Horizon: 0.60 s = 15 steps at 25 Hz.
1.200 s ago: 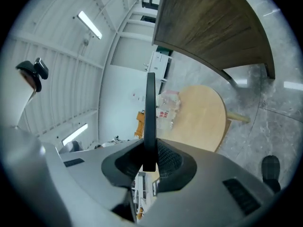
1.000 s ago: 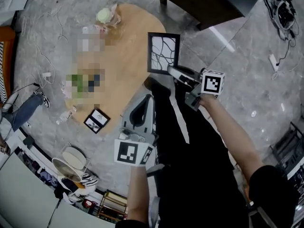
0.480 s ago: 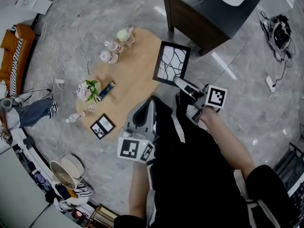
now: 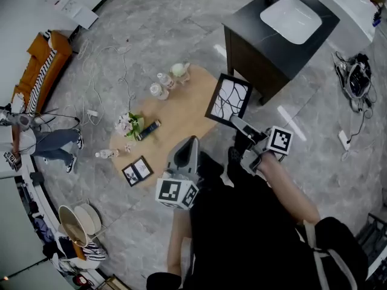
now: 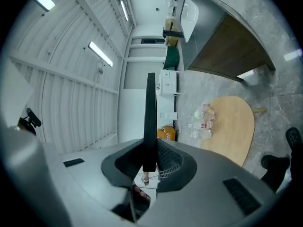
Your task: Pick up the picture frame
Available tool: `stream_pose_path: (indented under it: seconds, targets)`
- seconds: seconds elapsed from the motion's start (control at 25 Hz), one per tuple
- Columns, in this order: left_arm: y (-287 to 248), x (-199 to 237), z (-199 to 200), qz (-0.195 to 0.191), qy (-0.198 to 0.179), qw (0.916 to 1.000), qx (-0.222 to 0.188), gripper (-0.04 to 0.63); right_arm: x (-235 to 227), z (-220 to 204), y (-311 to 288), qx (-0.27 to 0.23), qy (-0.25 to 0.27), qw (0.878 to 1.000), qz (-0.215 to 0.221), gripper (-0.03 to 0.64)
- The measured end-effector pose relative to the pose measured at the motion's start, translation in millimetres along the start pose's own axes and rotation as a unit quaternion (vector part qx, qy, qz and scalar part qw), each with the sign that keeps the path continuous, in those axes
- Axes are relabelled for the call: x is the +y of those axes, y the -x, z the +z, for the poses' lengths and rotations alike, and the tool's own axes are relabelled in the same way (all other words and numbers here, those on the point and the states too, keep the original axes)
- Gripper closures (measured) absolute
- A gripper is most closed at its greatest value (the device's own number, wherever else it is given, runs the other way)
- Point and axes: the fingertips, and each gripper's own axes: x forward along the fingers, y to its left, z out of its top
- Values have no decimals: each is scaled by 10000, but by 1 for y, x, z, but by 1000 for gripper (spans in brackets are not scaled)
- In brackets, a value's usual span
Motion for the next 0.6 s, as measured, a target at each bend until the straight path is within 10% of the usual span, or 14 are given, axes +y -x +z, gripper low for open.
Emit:
stream_pose_path:
  seconds: [0.6]
  targets:
    - [40,4,18,-282,-147,9994,-143,581,30,-32,20,-485,-276,9984,-57,551]
